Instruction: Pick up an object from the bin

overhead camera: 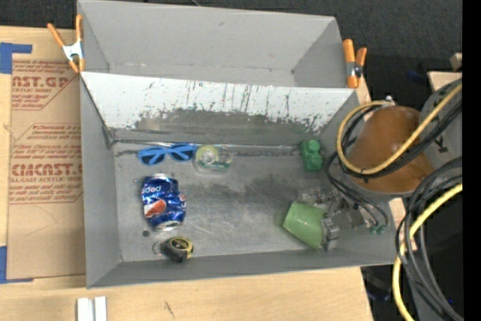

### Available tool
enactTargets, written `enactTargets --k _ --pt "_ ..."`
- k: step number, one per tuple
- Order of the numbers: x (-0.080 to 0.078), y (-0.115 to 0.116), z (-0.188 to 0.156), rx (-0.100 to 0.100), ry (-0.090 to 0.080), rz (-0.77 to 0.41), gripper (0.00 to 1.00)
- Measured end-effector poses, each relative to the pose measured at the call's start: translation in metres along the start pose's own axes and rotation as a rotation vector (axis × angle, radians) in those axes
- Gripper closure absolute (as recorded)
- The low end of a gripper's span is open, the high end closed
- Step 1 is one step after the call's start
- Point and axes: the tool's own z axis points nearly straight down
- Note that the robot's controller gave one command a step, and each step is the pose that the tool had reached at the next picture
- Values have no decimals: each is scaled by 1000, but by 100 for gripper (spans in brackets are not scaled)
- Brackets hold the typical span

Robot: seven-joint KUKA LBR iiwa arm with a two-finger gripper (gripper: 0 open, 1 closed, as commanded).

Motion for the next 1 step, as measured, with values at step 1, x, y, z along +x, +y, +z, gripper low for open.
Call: enactTargets --k 1 --pt "-16 38 -165 -1 0 3 100"
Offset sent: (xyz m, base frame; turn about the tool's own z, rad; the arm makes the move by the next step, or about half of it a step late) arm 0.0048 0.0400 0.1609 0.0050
